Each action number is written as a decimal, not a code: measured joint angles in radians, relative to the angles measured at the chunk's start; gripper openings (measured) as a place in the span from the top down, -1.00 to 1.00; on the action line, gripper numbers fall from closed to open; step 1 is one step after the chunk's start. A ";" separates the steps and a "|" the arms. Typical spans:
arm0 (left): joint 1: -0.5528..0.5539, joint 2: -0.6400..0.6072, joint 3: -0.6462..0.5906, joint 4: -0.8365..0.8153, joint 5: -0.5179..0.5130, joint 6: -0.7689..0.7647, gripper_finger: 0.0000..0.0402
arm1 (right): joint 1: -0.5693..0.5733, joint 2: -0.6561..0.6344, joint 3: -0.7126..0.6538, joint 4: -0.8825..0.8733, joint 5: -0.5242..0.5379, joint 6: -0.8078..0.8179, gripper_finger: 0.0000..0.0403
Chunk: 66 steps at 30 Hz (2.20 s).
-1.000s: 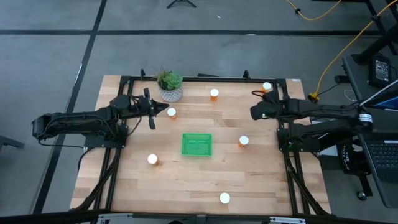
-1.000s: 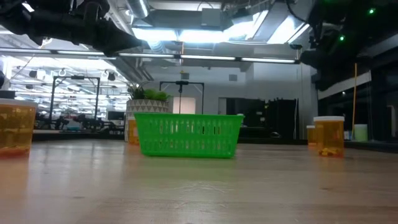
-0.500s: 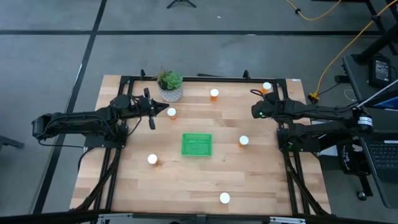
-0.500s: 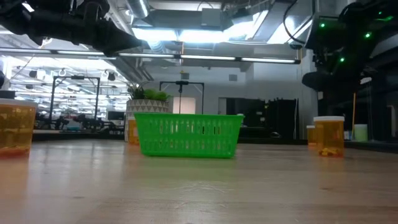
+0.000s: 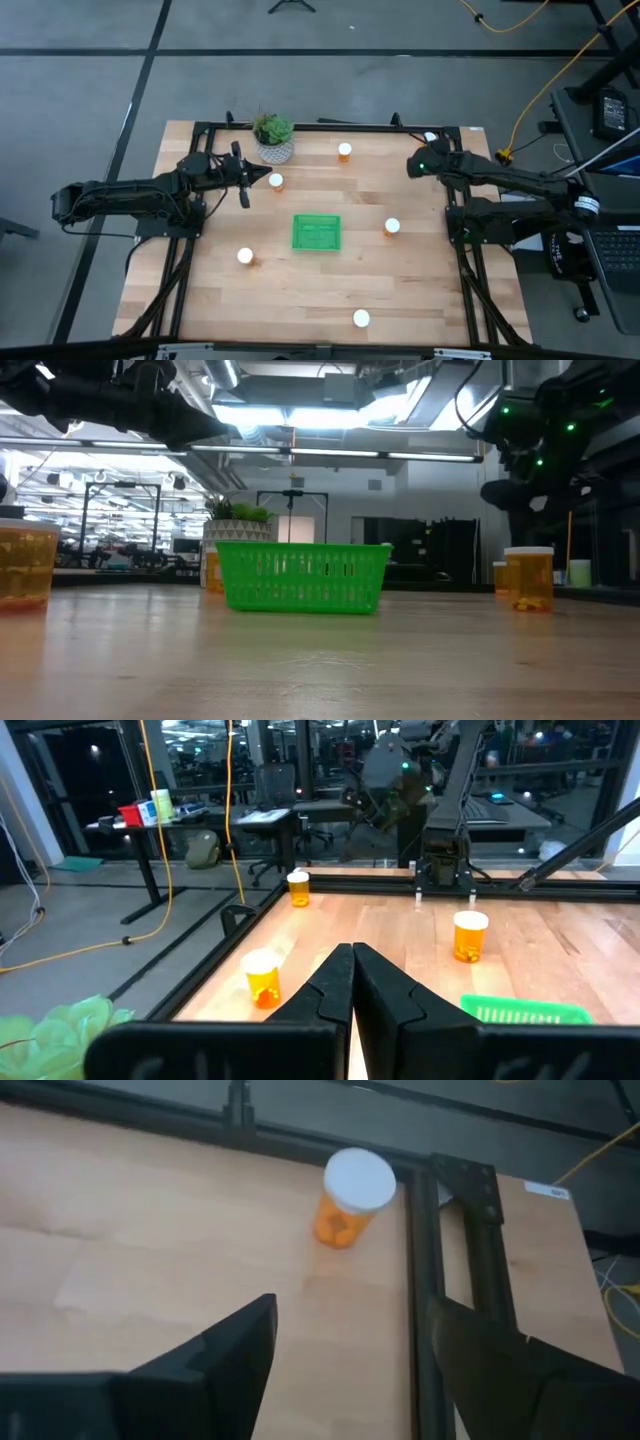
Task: Pick and place pill bottles into a basket
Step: Put the orange medicine bottle into the green bin
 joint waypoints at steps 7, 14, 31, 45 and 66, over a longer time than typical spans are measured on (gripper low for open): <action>0.000 0.037 0.000 0.010 0.022 0.037 0.98 | -0.101 0.001 0.000 0.159 -0.054 -0.166 -0.29; 0.000 0.189 0.000 0.171 0.024 0.077 0.98 | -0.219 0.069 0.000 0.210 -0.123 -0.250 -0.29; 0.000 0.226 0.000 0.201 -0.008 0.071 0.96 | -0.334 0.204 -0.102 0.483 -0.142 -0.272 -0.29; 0.000 0.226 0.000 0.200 -0.008 0.071 0.97 | -0.333 0.204 -0.186 0.680 -0.079 -0.153 -0.29; 0.000 0.226 0.000 0.201 -0.008 0.071 0.97 | -0.333 0.367 -0.236 0.952 0.053 -0.136 -0.29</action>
